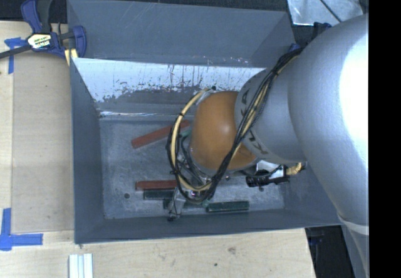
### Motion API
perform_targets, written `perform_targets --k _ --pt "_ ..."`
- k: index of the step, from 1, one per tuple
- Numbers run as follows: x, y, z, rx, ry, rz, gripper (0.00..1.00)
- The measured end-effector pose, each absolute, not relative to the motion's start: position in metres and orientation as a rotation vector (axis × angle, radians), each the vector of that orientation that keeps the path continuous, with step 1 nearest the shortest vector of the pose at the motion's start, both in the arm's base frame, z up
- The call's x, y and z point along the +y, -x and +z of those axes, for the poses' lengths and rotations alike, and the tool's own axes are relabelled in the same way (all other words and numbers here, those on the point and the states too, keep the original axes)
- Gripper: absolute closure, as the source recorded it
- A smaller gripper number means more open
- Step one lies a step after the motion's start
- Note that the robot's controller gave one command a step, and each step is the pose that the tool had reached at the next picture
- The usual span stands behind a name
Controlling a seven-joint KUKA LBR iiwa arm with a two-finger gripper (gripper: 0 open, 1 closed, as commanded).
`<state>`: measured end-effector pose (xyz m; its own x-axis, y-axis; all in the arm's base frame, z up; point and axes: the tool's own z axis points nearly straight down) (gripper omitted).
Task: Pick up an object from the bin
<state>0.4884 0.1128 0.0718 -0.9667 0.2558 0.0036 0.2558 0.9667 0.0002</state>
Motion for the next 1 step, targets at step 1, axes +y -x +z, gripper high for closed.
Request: perform_targets --k 1 --pt "0.1139 -0.4889 0.0745 -3.113 0.404 -0.005 1.00"
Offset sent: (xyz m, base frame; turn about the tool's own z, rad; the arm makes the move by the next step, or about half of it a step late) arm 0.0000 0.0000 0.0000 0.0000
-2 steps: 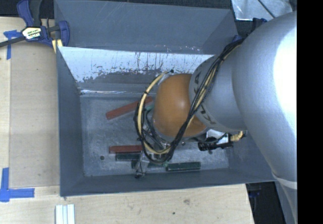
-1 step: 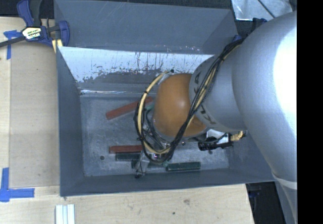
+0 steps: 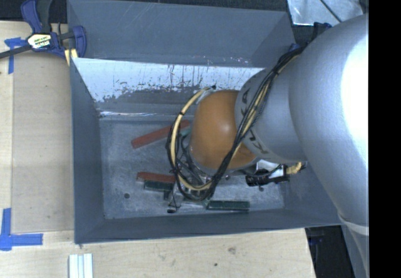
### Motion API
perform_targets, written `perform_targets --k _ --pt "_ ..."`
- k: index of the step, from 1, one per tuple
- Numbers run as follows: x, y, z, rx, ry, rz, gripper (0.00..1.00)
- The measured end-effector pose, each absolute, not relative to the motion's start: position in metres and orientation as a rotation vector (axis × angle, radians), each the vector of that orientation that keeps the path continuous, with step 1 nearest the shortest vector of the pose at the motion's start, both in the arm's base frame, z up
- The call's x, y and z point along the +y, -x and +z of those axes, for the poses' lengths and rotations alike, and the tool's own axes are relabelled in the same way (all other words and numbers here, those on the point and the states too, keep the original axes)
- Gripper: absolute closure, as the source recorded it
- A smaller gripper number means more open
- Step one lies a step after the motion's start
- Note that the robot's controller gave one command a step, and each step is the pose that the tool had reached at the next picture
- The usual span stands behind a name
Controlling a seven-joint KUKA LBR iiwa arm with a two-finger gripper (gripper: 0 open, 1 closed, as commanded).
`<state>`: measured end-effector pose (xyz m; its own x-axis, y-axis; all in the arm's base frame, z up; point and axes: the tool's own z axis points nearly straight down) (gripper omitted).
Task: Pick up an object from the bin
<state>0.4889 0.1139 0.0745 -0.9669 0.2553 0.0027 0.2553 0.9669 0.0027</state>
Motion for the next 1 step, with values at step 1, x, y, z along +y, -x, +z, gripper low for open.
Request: perform_targets --k 1 --pt "0.1131 -0.4895 0.0982 -3.118 0.405 -0.001 1.00"
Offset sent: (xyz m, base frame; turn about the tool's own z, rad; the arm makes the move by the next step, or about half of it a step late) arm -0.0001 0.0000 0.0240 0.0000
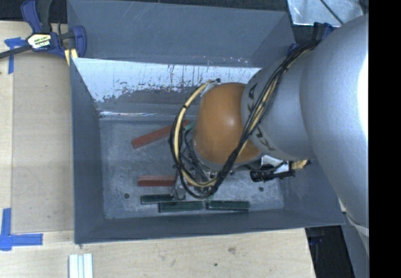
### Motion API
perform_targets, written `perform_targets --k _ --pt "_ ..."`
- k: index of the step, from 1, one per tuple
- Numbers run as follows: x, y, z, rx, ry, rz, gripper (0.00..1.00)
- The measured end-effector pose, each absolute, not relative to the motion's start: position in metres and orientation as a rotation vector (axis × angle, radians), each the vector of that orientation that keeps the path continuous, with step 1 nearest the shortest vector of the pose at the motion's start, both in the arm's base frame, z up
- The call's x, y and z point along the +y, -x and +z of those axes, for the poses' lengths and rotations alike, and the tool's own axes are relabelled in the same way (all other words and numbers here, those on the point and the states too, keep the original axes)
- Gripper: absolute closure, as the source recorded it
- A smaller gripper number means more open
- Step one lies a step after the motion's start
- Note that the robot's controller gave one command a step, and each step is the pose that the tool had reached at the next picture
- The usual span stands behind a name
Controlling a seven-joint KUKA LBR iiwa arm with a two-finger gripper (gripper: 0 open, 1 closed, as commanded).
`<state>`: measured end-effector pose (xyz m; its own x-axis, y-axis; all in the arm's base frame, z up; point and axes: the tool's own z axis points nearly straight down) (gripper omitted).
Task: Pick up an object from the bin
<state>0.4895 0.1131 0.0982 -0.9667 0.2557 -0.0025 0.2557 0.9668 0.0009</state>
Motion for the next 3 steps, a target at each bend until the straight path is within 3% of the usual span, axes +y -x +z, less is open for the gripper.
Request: perform_targets --k 1,2,3 --pt "0.113 -0.490 0.106 3.109 -0.406 0.003 1.00" --pt "0.112 -0.491 0.128 3.111 -0.407 0.002 1.00" --pt "0.111 -0.493 0.172 3.109 -0.406 0.004 1.00"
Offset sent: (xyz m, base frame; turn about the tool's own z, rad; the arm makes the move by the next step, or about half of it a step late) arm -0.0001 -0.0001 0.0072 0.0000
